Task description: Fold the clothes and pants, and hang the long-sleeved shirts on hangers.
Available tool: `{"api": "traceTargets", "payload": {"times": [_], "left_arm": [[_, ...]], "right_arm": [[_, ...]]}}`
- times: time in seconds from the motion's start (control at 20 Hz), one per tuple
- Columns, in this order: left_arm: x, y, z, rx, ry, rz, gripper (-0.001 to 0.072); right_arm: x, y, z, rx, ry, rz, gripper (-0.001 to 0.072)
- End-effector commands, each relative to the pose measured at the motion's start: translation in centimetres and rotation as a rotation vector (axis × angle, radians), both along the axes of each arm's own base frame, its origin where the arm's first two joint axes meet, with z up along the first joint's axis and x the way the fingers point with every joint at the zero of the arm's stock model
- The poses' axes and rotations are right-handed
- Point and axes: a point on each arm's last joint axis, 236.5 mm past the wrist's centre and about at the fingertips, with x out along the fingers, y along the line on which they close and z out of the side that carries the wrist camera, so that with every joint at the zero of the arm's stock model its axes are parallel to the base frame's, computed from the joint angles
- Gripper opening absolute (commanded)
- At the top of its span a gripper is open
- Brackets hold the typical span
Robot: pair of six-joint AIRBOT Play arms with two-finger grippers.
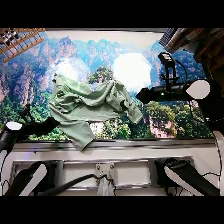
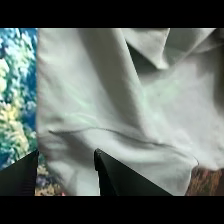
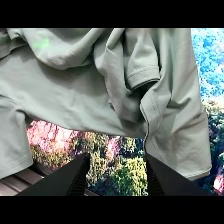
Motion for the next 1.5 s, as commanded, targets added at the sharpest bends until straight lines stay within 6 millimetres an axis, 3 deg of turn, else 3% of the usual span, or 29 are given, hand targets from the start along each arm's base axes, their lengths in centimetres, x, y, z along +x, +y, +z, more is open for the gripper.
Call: {"api": "traceTargets", "payload": {"times": [0.0,0.4,0.55,0.6,0.7,0.8,0.85,0.95,1.0,1.1,1.3,1.45], "left_arm": [[0.3,0.8,0.0,0.007,-0.008,0.025,0.0334],[0.6,0.2,-0.9,-0.033,0.003,0.025,0.0329],[1.5,-0.6,-0.9,-0.092,-0.014,0.050,0.0210],[2.0,-1.0,-0.4,-0.114,-0.042,0.051,0.0203],[2.8,-1.4,0.4,-0.141,-0.075,0.057,0.0012],[3.0,-1.2,0.8,-0.135,-0.093,0.061,0.0008],[3.2,-0.8,1.2,-0.126,-0.110,0.067,0.0008],[3.8,0.2,2.4,-0.108,-0.156,0.094,0.0008],[4.1,0.8,3.1,-0.098,-0.182,0.108,0.0007],[4.7,1.4,4.3,-0.083,-0.220,0.115,0.0007],[5.3,0.6,5.5,-0.134,-0.244,0.128,0.0007],[5.1,0.4,5.5,-0.139,-0.239,0.120,0.0007]], "right_arm": [[0.1,0.0,0.1,0.002,-0.006,-0.002,0.0406],[0.5,0.0,0.2,0.006,-0.021,-0.009,0.0405],[0.5,0.0,0.2,0.006,-0.020,-0.009,0.0404],[0.5,0.0,0.2,0.006,-0.020,-0.009,0.0404],[0.4,0.0,0.2,0.004,-0.018,-0.008,0.0403],[0.1,-1.5,-0.4,-0.052,0.001,-0.028,0.0403],[-0.1,-3.4,-1.0,-0.120,0.011,-0.041,0.0402],[-1.7,-7.3,-2.9,-0.272,0.069,-0.058,0.0403],[-2.8,-7.7,-4.1,-0.292,0.115,-0.051,0.0409],[-4.8,-6.4,-7.5,-0.278,0.196,-0.008,0.0436],[-7.9,-3.7,-14.9,-0.362,0.226,0.144,0.0496],[-8.7,-3.1,-18.0,-0.483,0.214,0.267,0.0496]]}}
